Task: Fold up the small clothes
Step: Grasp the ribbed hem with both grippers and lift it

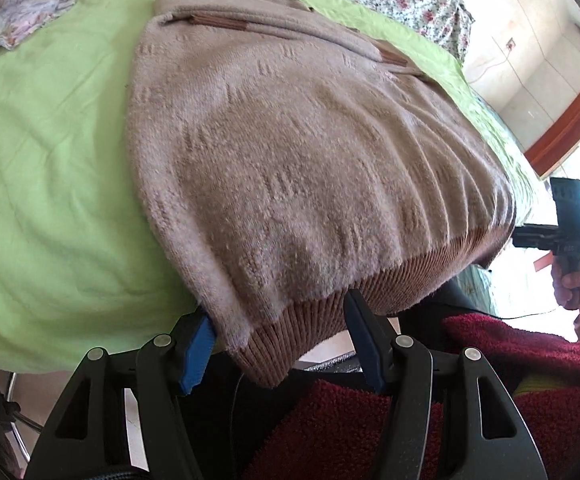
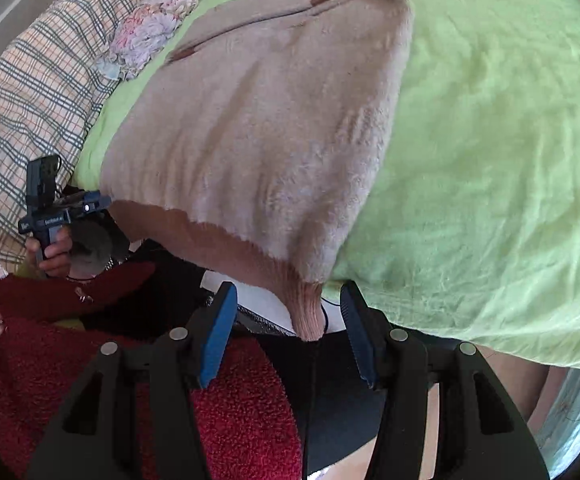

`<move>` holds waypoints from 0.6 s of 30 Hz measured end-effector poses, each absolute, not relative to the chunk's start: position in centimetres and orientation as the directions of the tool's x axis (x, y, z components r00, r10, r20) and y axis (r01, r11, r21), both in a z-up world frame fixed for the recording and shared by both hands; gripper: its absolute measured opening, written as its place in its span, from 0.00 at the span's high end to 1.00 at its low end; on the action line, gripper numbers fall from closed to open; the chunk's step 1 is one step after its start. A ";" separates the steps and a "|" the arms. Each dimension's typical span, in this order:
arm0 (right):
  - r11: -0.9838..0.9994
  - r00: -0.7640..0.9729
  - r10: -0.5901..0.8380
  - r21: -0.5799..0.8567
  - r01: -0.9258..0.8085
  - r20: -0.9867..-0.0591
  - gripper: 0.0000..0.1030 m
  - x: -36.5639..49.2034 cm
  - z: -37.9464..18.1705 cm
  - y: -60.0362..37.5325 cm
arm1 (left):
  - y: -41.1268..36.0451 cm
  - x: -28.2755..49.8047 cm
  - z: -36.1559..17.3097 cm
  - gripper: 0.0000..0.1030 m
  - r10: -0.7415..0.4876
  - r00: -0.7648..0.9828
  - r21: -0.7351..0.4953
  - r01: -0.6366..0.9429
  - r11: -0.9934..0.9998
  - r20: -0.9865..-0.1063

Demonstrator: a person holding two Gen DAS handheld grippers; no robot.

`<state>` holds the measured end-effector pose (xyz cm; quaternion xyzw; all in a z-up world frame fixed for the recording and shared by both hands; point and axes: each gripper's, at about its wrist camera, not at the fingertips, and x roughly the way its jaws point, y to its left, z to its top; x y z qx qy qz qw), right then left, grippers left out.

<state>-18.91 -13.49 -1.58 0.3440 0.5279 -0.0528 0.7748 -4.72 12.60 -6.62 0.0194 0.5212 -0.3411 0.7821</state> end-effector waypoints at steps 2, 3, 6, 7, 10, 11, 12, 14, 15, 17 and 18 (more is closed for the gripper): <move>0.761 0.455 0.293 0.493 0.421 -0.841 0.47 -18.4 -1.9 -13.3 | 12.3 -4.9 -6.8 0.46 -0.506 0.227 -0.309 0.569 0.762 -0.832; 0.765 0.461 0.301 0.500 0.405 -0.835 0.47 -18.1 -1.8 -13.0 | 12.3 -4.9 -6.8 0.51 -0.507 0.228 -0.305 0.575 0.759 -0.831; 0.788 0.467 0.322 0.507 0.349 -0.824 0.53 -17.1 -1.9 -12.3 | 12.4 -4.8 -7.1 0.57 -0.512 0.217 -0.311 0.582 0.752 -0.831; 0.797 0.458 0.318 0.496 0.345 -0.830 0.58 -16.8 -2.0 -12.1 | 12.6 -4.8 -7.2 0.58 -0.521 0.207 -0.323 0.582 0.746 -0.828; 0.799 0.448 0.306 0.483 0.359 -0.840 0.85 -16.9 -2.2 -12.1 | 12.9 -4.7 -8.2 0.81 -0.520 0.174 -0.342 0.576 0.742 -0.836; 0.797 0.450 0.306 0.484 0.360 -0.839 0.87 -17.1 -2.1 -12.1 | 12.8 -4.9 -8.5 0.86 -0.512 0.170 -0.336 0.578 0.744 -0.842; 0.798 0.453 0.307 0.486 0.357 -0.837 0.88 -17.2 -1.9 -12.0 | 12.8 -5.1 -8.7 0.89 -0.506 0.171 -0.328 0.582 0.744 -0.845; 0.794 0.469 0.318 0.502 0.343 -0.824 0.91 -17.5 -1.1 -11.8 | 12.9 -5.5 -8.4 0.92 -0.509 0.189 -0.317 0.592 0.741 -0.840; 0.783 0.491 0.330 0.524 0.334 -0.806 0.91 -17.8 -0.5 -11.8 | 13.0 -5.8 -7.9 0.93 -0.516 0.205 -0.311 0.598 0.739 -0.832; 0.753 0.558 0.351 0.581 0.309 -0.752 0.91 -18.4 1.1 -12.2 | 13.1 -6.3 -6.8 0.93 -0.531 0.232 -0.307 0.604 0.735 -0.815; 0.740 0.593 0.355 0.605 0.295 -0.723 0.91 -18.6 1.8 -12.5 | 13.3 -6.6 -5.8 0.94 -0.544 0.251 -0.311 0.602 0.736 -0.801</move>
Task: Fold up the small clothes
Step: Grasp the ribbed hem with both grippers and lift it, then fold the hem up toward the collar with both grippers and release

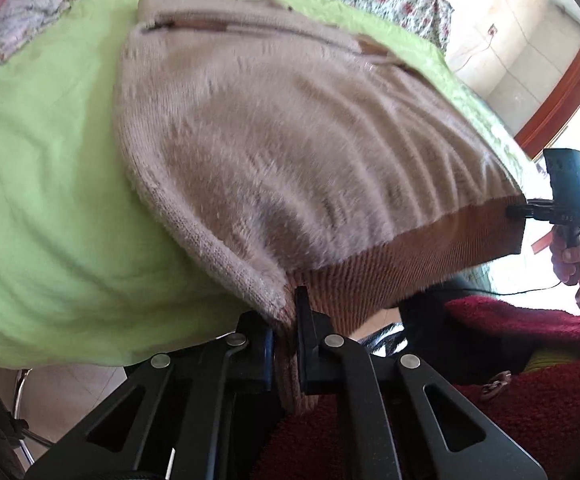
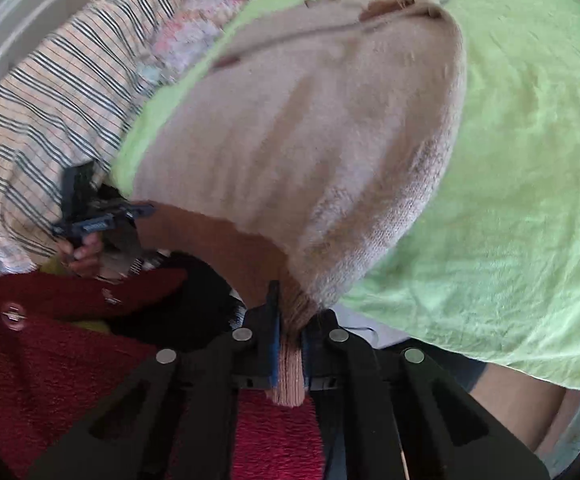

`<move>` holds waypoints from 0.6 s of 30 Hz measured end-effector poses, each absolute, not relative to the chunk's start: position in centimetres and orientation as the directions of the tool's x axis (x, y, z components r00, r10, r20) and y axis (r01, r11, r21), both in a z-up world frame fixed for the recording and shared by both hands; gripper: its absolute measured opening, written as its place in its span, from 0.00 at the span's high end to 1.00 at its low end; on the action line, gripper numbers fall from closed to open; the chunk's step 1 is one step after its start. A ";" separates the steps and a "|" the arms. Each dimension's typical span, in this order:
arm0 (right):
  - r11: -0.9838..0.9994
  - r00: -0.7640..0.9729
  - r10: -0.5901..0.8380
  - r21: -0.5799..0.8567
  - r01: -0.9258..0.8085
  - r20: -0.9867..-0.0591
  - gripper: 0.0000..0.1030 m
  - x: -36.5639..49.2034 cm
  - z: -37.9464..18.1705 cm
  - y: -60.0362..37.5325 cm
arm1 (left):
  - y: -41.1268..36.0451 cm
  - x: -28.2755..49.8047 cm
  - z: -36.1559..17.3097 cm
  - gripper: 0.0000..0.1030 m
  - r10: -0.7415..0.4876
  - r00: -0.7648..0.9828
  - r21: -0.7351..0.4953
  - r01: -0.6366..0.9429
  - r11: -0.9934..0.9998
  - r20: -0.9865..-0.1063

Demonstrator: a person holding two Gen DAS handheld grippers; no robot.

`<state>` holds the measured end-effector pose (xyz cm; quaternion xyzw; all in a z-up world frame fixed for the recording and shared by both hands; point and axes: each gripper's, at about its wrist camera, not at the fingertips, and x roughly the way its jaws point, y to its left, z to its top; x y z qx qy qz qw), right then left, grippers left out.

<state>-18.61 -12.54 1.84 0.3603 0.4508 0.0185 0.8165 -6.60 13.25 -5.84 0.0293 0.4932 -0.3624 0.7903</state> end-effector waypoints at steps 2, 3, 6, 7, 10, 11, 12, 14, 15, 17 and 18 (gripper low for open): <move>0.711 0.665 0.351 0.650 0.269 -0.659 0.91 -19.0 3.5 -13.2 | 13.7 -7.0 -4.3 0.94 -0.567 0.278 -0.323 0.596 0.735 -0.776; 0.697 0.703 0.342 0.671 0.255 -0.623 0.91 -19.2 4.4 -13.6 | 14.0 -7.2 -3.2 0.94 -0.581 0.300 -0.329 0.594 0.734 -0.757; 0.666 0.779 0.311 0.710 0.230 -0.544 0.91 -19.1 6.2 -15.1 | 14.7 -7.3 -0.2 0.94 -0.618 0.368 -0.345 0.583 0.736 -0.695; 0.661 0.795 0.298 0.715 0.227 -0.528 0.92 -18.9 6.7 -15.5 | 15.1 -7.0 1.0 0.94 -0.633 0.396 -0.358 0.575 0.736 -0.666; 0.662 0.825 0.241 0.709 0.245 -0.511 0.92 -18.2 7.6 -17.4 | 15.8 -5.5 3.7 0.94 -0.652 0.461 -0.368 0.564 0.739 -0.602; 0.663 0.835 0.226 0.707 0.246 -0.502 0.92 -17.9 7.8 -17.9 | 15.9 -4.9 4.4 0.94 -0.655 0.480 -0.366 0.564 0.740 -0.584; 0.667 0.845 0.204 0.702 0.249 -0.494 0.92 -17.1 8.1 -18.4 | 15.9 -4.0 5.3 0.94 -0.660 0.504 -0.366 0.564 0.740 -0.558; 0.668 0.860 0.162 0.695 0.265 -0.484 0.92 -15.4 8.5 -20.0 | 16.0 -2.2 6.5 0.94 -0.664 0.533 -0.361 0.567 0.740 -0.524; 0.666 0.865 0.138 0.692 0.279 -0.482 0.92 -14.5 8.6 -21.1 | 15.7 -0.8 7.1 0.94 -0.657 0.556 -0.348 0.565 0.748 -0.508; 0.672 0.872 0.090 0.675 0.304 -0.482 0.92 -12.8 8.6 -23.1 | 15.1 1.5 7.9 0.94 -0.644 0.589 -0.329 0.559 0.761 -0.487; 0.672 0.872 0.076 0.671 0.314 -0.484 0.92 -12.3 8.4 -24.0 | 14.5 3.4 8.2 0.94 -0.641 0.605 -0.333 0.551 0.765 -0.473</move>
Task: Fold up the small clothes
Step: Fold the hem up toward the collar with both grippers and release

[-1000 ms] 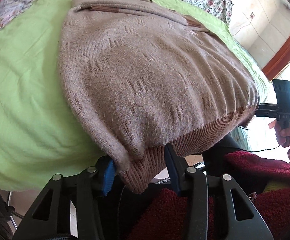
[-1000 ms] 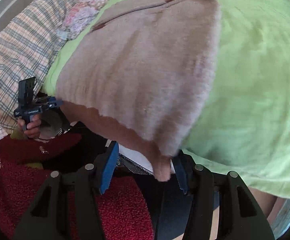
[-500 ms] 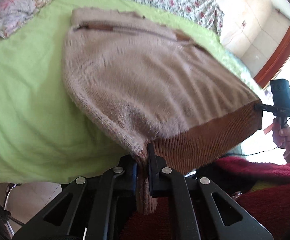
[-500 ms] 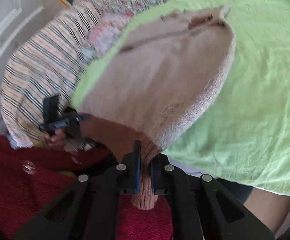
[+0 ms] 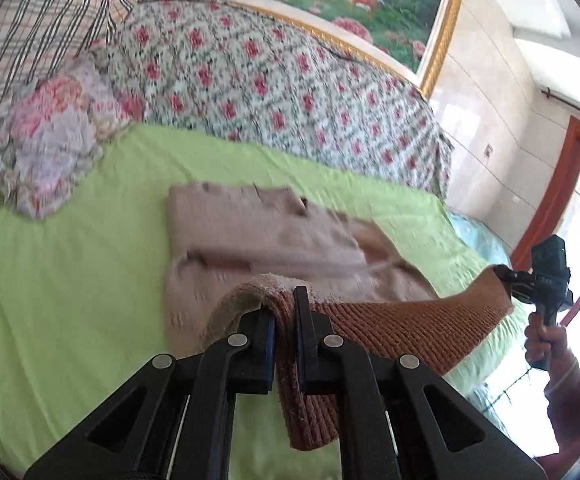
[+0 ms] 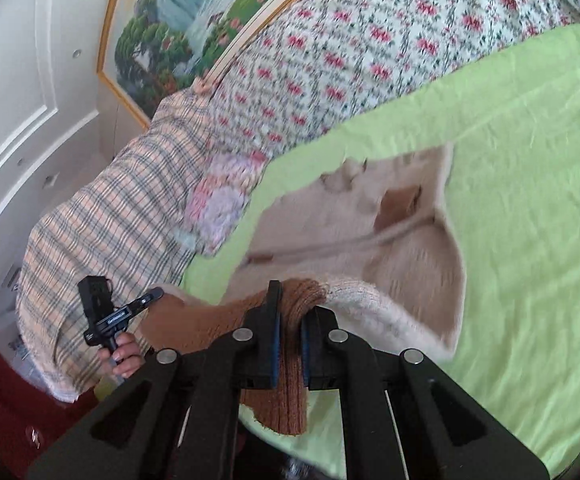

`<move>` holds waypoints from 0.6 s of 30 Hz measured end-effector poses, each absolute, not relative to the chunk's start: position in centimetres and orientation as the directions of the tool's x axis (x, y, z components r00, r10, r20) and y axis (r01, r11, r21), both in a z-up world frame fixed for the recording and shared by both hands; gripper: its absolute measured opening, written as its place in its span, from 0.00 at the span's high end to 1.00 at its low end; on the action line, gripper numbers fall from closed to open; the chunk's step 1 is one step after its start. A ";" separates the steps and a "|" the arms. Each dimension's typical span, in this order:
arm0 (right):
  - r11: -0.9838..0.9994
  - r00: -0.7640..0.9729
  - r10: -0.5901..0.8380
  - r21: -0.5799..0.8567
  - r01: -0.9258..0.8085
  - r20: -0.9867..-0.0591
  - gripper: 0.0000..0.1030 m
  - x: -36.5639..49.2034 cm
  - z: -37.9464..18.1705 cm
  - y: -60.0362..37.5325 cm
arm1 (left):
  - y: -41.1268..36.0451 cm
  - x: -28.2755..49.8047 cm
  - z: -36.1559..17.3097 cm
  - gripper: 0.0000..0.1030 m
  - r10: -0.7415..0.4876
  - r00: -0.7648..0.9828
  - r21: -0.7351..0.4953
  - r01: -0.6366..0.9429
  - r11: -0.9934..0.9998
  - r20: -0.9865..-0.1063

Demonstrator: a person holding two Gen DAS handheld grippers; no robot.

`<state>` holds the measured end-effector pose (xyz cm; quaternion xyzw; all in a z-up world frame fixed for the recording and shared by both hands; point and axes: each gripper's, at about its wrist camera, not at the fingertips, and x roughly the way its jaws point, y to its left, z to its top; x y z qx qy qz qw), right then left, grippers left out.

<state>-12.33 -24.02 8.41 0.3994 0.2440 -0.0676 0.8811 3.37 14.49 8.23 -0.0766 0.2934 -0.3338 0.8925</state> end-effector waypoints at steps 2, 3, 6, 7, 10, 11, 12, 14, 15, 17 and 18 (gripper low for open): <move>0.644 0.868 0.041 0.678 0.356 -0.495 0.92 -10.1 7.7 -26.9 | 13.6 6.7 8.6 0.94 -0.635 0.619 -0.348 0.532 0.772 -0.461; 0.632 0.863 0.024 0.677 0.378 -0.505 0.92 -9.1 7.3 -28.0 | 13.0 8.4 8.8 0.94 -0.628 0.624 -0.350 0.522 0.778 -0.465; 0.599 0.852 0.000 0.682 0.419 -0.523 0.92 -6.4 6.3 -31.3 | 10.8 13.2 9.0 0.94 -0.604 0.631 -0.332 0.505 0.796 -0.487; 0.592 0.843 -0.007 0.677 0.437 -0.538 0.92 -5.0 5.9 -32.5 | 10.2 14.6 8.9 0.94 -0.598 0.630 -0.328 0.502 0.801 -0.496; 0.585 0.808 -0.025 0.647 0.490 -0.589 0.92 -1.8 4.7 -35.1 | 8.2 18.8 8.2 0.94 -0.575 0.622 -0.315 0.485 0.816 -0.531; 0.571 0.795 -0.027 0.644 0.510 -0.605 0.92 -0.5 3.9 -36.3 | 7.5 20.6 7.7 0.94 -0.565 0.618 -0.314 0.474 0.823 -0.547; 0.564 0.788 -0.028 0.642 0.520 -0.615 0.92 0.1 3.4 -36.9 | 7.1 21.7 7.4 0.94 -0.558 0.615 -0.313 0.467 0.827 -0.557; 0.554 0.757 -0.036 0.618 0.559 -0.652 0.92 1.8 1.9 -38.4 | 6.2 24.9 6.1 0.94 -0.542 0.601 -0.321 0.441 0.838 -0.588; 0.543 0.741 -0.034 0.610 0.577 -0.671 0.92 2.6 1.0 -39.1 | 5.9 26.1 5.4 0.94 -0.535 0.592 -0.323 0.433 0.842 -0.603; 0.531 0.707 -0.031 0.587 0.610 -0.706 0.92 3.7 -0.6 -40.0 | 5.2 28.0 3.9 0.94 -0.517 0.574 -0.314 0.419 0.852 -0.635; 0.532 0.684 -0.033 0.567 0.629 -0.728 0.92 4.3 -1.4 -40.3 | 4.8 29.2 2.8 0.94 -0.507 0.561 -0.309 0.414 0.856 -0.654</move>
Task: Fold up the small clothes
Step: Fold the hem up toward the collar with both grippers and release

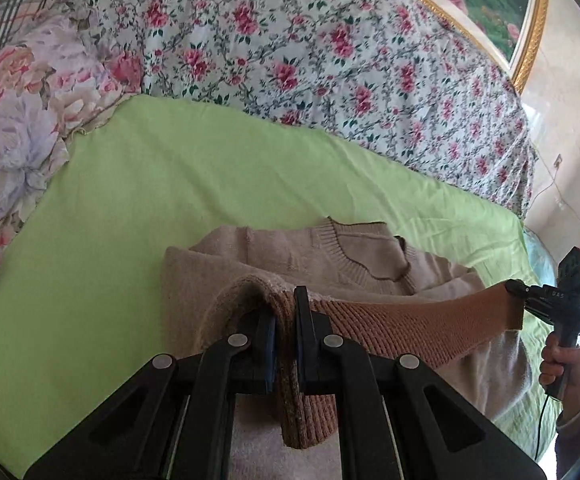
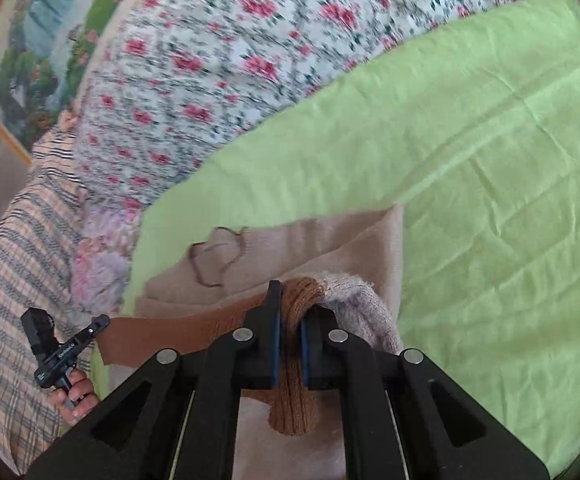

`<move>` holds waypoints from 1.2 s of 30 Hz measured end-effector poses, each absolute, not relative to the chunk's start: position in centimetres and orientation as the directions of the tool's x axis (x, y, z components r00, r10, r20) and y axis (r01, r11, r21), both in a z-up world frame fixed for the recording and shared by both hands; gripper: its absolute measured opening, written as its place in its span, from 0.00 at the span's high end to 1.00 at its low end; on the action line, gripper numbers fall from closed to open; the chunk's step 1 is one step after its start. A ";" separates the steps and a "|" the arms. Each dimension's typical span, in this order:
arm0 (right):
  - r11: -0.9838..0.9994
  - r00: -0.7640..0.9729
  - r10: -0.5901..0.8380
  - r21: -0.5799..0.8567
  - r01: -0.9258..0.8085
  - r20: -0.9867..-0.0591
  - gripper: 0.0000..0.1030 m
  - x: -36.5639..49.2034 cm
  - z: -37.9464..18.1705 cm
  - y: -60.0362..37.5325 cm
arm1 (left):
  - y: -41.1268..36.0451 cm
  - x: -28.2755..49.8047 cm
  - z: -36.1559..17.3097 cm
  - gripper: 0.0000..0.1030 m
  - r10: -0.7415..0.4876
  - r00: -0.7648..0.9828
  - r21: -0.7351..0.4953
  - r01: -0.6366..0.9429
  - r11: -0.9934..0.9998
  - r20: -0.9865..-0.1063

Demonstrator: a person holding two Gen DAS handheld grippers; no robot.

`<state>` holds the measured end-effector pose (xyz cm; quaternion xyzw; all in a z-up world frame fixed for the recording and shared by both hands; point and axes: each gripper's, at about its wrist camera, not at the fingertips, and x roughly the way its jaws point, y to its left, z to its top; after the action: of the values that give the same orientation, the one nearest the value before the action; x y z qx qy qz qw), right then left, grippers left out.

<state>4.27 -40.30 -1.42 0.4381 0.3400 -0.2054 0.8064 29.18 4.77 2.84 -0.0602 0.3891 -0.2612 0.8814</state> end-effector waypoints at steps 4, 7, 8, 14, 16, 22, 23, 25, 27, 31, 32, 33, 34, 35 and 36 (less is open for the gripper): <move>0.531 0.622 -0.015 0.521 0.669 -0.783 0.91 5.3 -3.8 -40.6 | 3.9 32.0 -0.5 0.93 -0.473 0.513 -0.302 0.384 0.873 -0.716; 0.504 0.639 -0.010 0.548 0.668 -0.769 0.90 4.2 -3.3 -40.2 | 4.6 31.9 -1.5 0.89 -0.485 0.479 -0.342 0.357 0.869 -0.732; 0.503 0.655 -0.037 0.552 0.665 -0.755 0.87 3.2 -2.2 -39.6 | 5.0 31.1 -1.4 0.89 -0.497 0.479 -0.355 0.360 0.863 -0.723; 0.660 0.739 0.026 0.566 0.494 -0.674 0.84 2.6 2.0 -32.7 | 4.0 22.5 0.2 0.72 -0.595 0.427 -0.380 0.489 0.785 -0.680; 0.717 0.690 0.162 0.565 0.408 -0.705 0.84 5.1 0.9 -29.9 | 1.5 20.7 0.1 0.69 -0.612 0.386 -0.357 0.553 0.752 -0.690; 0.808 0.500 0.097 0.361 0.465 -0.861 0.84 10.3 -3.2 -30.9 | -2.2 25.5 -1.3 0.69 -0.493 0.400 -0.233 0.543 0.806 -0.772; 0.793 0.492 0.063 0.343 0.504 -0.869 0.84 10.4 -3.5 -32.2 | -1.9 27.7 -1.3 0.69 -0.459 0.421 -0.219 0.504 0.836 -0.782; 0.702 0.503 -0.019 0.347 0.622 -0.864 0.84 9.7 -3.7 -35.9 | -0.8 30.8 -0.8 0.71 -0.429 0.456 -0.222 0.438 0.871 -0.780; 0.620 0.530 -0.071 0.379 0.687 -0.845 0.84 8.1 -2.9 -37.6 | 0.7 33.0 -0.3 0.71 -0.419 0.477 -0.255 0.372 0.893 -0.773; 0.587 0.603 -0.085 0.449 0.673 -0.793 0.81 5.0 -1.2 -35.9 | 3.9 32.0 0.8 0.59 -0.468 0.507 -0.361 0.299 0.883 -0.724; 0.590 0.611 -0.081 0.456 0.666 -0.788 0.77 4.1 -1.0 -34.7 | 4.5 30.9 0.9 0.54 -0.461 0.525 -0.360 0.289 0.887 -0.715; 0.594 0.618 -0.077 0.461 0.659 -0.782 0.75 3.6 -0.9 -33.6 | 5.2 29.3 0.9 0.52 -0.467 0.544 -0.371 0.284 0.884 -0.697; 0.596 0.626 -0.069 0.471 0.650 -0.776 0.72 3.3 -1.0 -32.3 | 5.7 27.9 0.9 0.52 -0.478 0.550 -0.384 0.284 0.878 -0.685; 0.594 0.634 -0.060 0.483 0.643 -0.771 0.70 3.5 -1.2 -30.9 | 6.1 26.5 0.7 0.52 -0.486 0.552 -0.397 0.282 0.873 -0.677; 0.589 0.641 -0.054 0.494 0.640 -0.766 0.70 3.1 -1.3 -30.0 | 6.9 24.4 0.4 0.52 -0.494 0.552 -0.412 0.276 0.868 -0.672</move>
<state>3.14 -30.01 -1.27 0.4001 0.3662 -0.2132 0.8126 24.44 6.94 0.44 -0.1302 0.4186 -0.2211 0.8712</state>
